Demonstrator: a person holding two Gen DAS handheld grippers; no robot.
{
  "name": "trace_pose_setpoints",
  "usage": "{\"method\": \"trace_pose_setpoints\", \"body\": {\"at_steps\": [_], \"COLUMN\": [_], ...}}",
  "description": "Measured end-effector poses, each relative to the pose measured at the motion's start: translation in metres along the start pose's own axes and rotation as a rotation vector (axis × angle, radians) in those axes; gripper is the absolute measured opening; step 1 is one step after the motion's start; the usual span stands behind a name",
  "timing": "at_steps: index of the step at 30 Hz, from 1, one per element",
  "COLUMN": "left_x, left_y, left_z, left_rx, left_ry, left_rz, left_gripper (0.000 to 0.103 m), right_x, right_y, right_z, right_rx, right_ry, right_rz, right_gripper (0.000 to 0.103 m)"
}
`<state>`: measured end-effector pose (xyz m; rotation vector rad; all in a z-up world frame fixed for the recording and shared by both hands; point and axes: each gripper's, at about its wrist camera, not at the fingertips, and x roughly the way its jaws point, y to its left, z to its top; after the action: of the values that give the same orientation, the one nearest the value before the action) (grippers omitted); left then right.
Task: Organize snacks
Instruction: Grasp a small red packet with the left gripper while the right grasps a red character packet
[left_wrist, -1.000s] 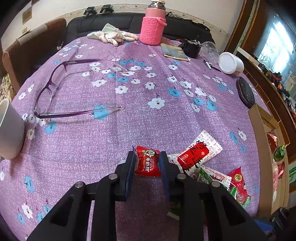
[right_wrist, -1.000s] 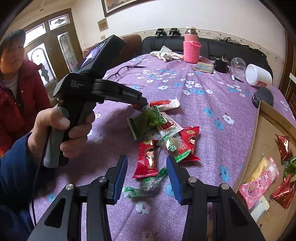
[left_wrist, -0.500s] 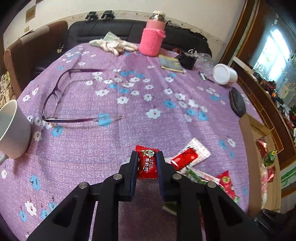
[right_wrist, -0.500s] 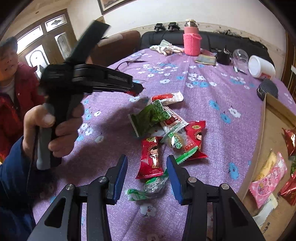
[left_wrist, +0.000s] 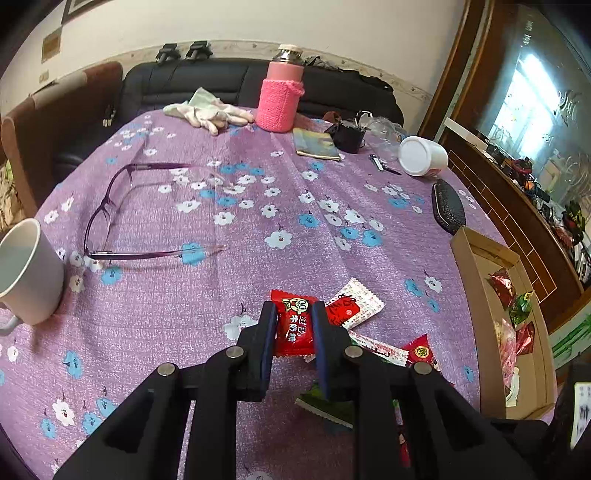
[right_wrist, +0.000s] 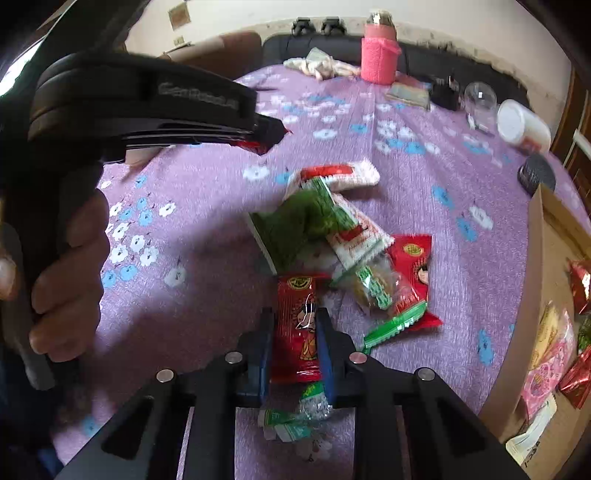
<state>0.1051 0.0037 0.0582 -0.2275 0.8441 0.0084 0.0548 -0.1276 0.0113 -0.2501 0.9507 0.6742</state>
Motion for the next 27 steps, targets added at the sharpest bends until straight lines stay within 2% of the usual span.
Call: {"method": "trace_pose_setpoints", "body": {"at_steps": [4,8,13,20,27], "left_x": [-0.002,-0.007,-0.011,-0.014,-0.018], "left_y": [-0.007,-0.017,-0.034,-0.060,-0.074], "left_z": [-0.002,-0.005,-0.012,-0.025,-0.032], "left_rx": [0.023,0.060,0.115,0.223,0.293], "left_ry": [-0.014,-0.050,-0.091,-0.131,-0.174], "left_rz": [0.002,0.021,0.048,0.072,0.099], "left_gripper": [0.019,0.019,0.019,0.019,0.019], "right_x": [-0.015,-0.038,-0.053,-0.055,-0.056], "right_y": [-0.019,-0.051,-0.077,-0.083,-0.086], "right_z": [-0.001,0.001,-0.001,0.000,-0.003], "right_rx": [0.091,0.231,0.343,0.371,0.376], "right_ry": [-0.085,-0.201,-0.286,-0.306,-0.305], "right_rz": [0.060,0.075,0.009,-0.077,-0.090], "right_gripper": [0.021,0.021,0.021,0.021,0.021]}}
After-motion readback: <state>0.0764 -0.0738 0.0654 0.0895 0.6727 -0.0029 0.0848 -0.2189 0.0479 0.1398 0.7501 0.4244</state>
